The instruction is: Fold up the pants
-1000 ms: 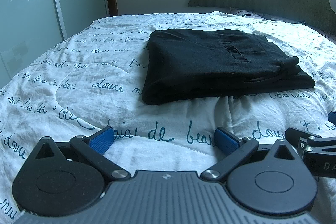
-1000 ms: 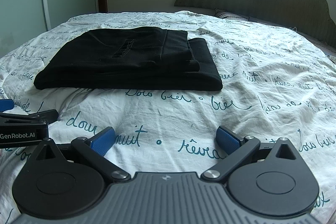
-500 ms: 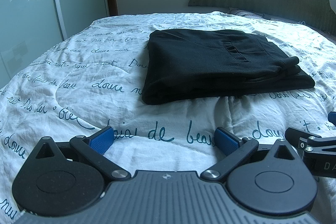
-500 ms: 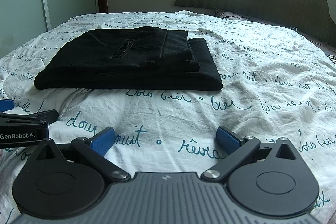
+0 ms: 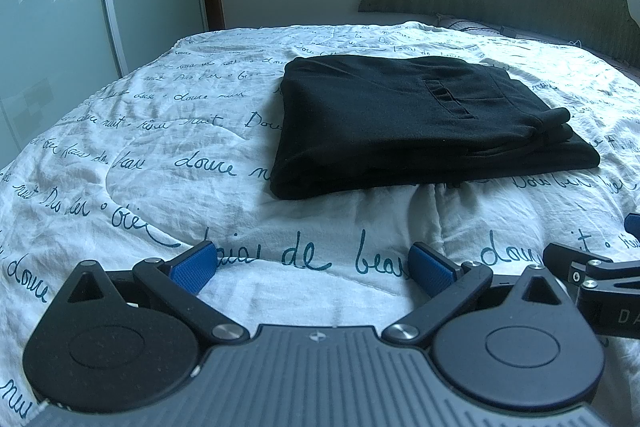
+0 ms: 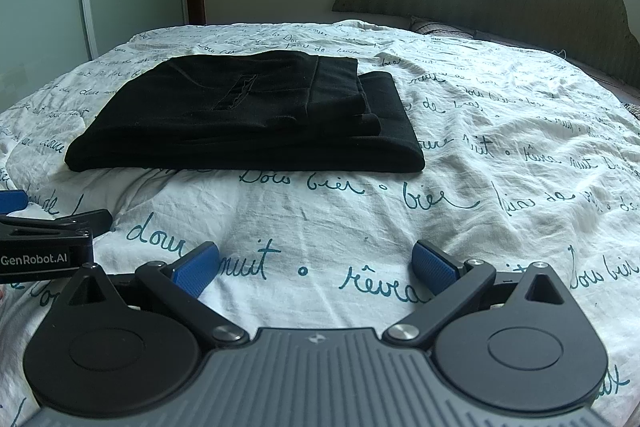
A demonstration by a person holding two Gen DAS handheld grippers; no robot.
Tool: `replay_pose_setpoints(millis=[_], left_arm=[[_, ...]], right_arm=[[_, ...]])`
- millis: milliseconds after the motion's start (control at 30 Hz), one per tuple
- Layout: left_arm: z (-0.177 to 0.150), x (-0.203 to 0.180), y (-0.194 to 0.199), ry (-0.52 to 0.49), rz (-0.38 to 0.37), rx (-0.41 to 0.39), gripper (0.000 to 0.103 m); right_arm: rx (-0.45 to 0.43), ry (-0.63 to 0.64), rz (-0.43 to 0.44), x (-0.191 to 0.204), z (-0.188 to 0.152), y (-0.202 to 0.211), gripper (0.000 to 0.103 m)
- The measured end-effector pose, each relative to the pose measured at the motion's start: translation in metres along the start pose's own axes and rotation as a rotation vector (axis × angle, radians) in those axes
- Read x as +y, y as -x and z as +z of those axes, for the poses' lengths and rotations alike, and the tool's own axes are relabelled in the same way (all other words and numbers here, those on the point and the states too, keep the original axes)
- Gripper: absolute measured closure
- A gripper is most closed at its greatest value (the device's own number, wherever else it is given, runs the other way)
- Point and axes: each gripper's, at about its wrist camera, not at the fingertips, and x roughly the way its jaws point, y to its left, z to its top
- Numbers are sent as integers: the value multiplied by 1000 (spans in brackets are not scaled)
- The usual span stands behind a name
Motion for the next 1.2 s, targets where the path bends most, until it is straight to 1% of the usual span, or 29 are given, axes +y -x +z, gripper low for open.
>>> replay_pose_setpoints(millis=[1200], left_arm=[[-1, -1, -1, 4, -1, 2, 0]], right_arm=[[-6, -22, 16, 1, 0, 2, 0]])
